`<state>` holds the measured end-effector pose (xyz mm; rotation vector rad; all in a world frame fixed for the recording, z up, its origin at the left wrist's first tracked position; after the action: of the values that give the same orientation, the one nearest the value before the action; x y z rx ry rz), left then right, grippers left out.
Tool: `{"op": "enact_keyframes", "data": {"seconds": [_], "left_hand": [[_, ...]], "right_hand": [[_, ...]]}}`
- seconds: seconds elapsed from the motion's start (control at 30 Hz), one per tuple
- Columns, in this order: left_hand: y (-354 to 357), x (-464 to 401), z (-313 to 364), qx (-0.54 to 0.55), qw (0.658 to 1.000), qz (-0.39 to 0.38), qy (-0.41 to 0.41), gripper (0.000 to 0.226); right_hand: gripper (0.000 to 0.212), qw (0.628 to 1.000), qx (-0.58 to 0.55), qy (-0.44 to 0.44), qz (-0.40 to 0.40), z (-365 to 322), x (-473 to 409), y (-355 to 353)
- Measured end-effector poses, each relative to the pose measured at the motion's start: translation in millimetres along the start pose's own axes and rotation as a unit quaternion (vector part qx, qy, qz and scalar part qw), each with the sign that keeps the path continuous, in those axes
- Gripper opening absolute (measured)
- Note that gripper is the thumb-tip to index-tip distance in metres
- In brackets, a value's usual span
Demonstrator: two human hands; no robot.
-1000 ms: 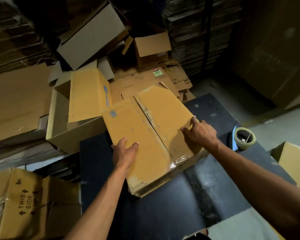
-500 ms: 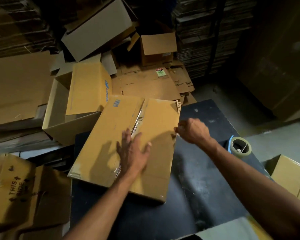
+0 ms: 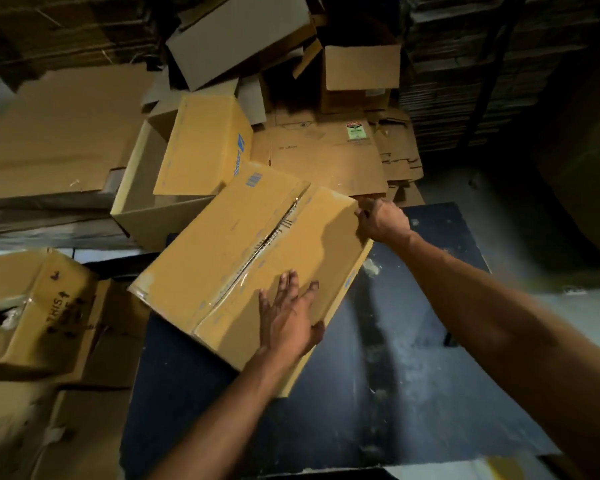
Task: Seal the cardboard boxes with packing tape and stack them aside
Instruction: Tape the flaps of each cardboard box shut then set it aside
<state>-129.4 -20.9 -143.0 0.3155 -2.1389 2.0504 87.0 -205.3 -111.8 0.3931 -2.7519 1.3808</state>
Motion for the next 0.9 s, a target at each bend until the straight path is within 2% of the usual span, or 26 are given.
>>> {"op": "enact_keyframes", "data": {"seconds": [0.1,0.23,0.33,0.43,0.5,0.6,0.67,0.73,0.77,0.8,0.87,0.9], "left_hand": [[-8.7,9.9,-24.9,0.029,0.999,-0.032,-0.009,0.082],[-10.0,33.2,-61.7,0.037,0.998,-0.04,-0.034,0.091],[-8.8,49.8,-81.0,0.043,0.997,-0.038,-0.053,0.091],[-2.3,64.6,-97.5,0.07,0.995,-0.018,-0.064,0.082],[-0.1,73.0,-105.5,0.082,0.994,0.012,-0.074,0.063],[-4.1,88.9,-116.9,0.123,0.984,0.058,-0.117,0.042],[-4.3,103.7,-120.4,0.165,0.971,0.092,-0.145,0.043],[2.0,120.8,-119.3,0.185,0.961,0.117,-0.17,0.041],[10.2,130.3,-118.0,0.184,0.956,0.13,-0.189,0.037],[20.4,141.0,-115.4,0.18,0.949,0.142,-0.215,0.036],[40.7,165.5,-105.1,0.192,0.928,0.162,-0.275,0.048],[49.6,176.7,-97.0,0.222,0.912,0.165,-0.304,0.057]], "right_hand": [[0.032,0.999,-0.022,0.019,0.022,22.2,24.9,-0.5],[0.039,0.997,-0.064,0.012,-0.028,46.0,81.4,7.0],[0.044,0.993,-0.087,0.019,-0.083,39.5,136.1,22.8],[0.052,0.994,0.003,0.033,-0.105,25.3,186.6,39.2],[0.062,0.989,0.08,0.022,-0.125,7.3,216.8,48.3],[0.067,0.961,0.17,-0.025,-0.214,-29.6,267.6,63.8],[0.061,0.942,0.158,-0.051,-0.293,-47.3,296.2,72.5],[0.06,0.935,0.095,-0.063,-0.336,-55.5,307.0,76.9],[0.059,0.94,0.059,-0.062,-0.329,-52.9,304.2,78.2],[0.06,0.954,0.037,-0.062,-0.291,-50.7,296.6,74.3],[0.061,0.983,0.028,-0.058,-0.17,-46.1,270.7,57.3],[0.049,0.992,0.022,-0.053,-0.117,-43.1,252.7,44.8]]}}
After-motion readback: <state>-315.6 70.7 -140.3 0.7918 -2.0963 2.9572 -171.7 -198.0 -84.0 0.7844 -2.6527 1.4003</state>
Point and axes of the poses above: each hand's wrist, its own x-axis away from the middle knuckle, its own y-axis out of the palm, z = x × y, the point moved 3 cm from there along -x, towards the middle knuckle, and after that the axes turned 12 degrees about -x, right-handed, at the moved point
